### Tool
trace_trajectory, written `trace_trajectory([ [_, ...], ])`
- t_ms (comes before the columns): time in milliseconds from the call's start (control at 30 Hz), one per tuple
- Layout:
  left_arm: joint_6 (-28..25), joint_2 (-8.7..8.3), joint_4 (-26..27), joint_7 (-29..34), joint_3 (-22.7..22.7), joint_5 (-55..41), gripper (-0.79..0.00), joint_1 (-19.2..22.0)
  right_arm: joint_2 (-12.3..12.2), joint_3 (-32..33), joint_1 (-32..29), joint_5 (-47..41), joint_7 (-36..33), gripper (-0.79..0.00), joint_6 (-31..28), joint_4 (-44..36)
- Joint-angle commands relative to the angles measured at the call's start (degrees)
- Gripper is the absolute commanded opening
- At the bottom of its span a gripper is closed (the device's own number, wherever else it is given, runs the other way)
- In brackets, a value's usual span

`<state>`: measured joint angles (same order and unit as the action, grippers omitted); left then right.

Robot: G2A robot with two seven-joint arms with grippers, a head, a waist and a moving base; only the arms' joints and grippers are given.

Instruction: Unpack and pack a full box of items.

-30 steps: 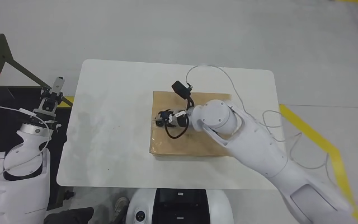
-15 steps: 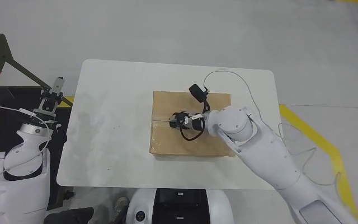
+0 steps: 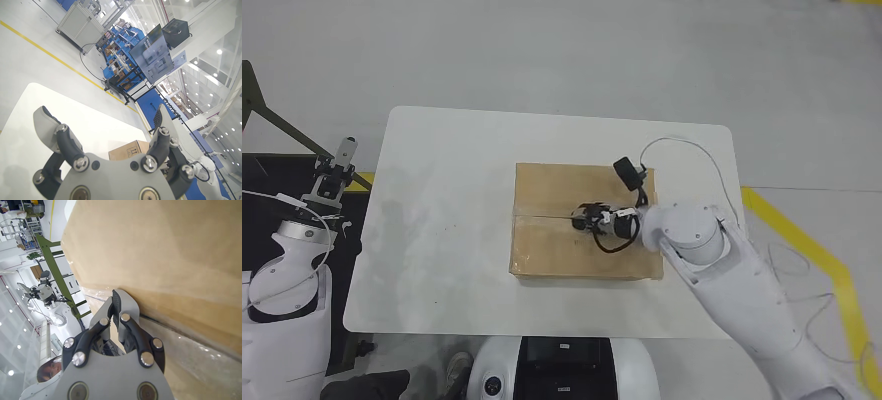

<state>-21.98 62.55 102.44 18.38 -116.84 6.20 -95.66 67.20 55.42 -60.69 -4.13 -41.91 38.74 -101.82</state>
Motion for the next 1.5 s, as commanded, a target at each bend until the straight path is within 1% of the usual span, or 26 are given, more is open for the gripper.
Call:
trace_trajectory([
  [0, 0.0, 0.00, 0.0, 0.0, 0.0, 0.0, 0.000, 0.0, -0.3, 1.1, -0.8, -0.1, -0.2, -0.785, -0.2, -0.3],
  [267, 0.0, 0.00, 0.0, 0.0, 0.0, 0.0, 0.000, 0.0, -1.6, 5.7, -4.7, 0.4, -0.3, -0.785, -0.5, -2.2],
  [533, 0.0, 0.00, 0.0, 0.0, 0.0, 0.0, 0.000, 0.0, -2.8, 11.7, -8.3, -0.4, -0.6, -0.785, -0.6, -2.9],
  [867, 0.0, 0.00, 0.0, 0.0, 0.0, 0.0, 0.000, 0.0, -4.1, 16.6, -11.7, -0.1, -1.6, -0.785, -1.5, -3.5],
  [1233, 0.0, 0.00, 0.0, 0.0, 0.0, 0.0, 0.000, 0.0, -4.9, 21.5, -16.3, -1.7, 0.8, -0.785, -3.7, -5.7],
  [1467, 0.0, 0.00, 0.0, 0.0, 0.0, 0.0, 0.000, 0.0, -5.6, 25.0, -19.0, -1.8, 1.4, -0.785, -3.4, -6.6],
])
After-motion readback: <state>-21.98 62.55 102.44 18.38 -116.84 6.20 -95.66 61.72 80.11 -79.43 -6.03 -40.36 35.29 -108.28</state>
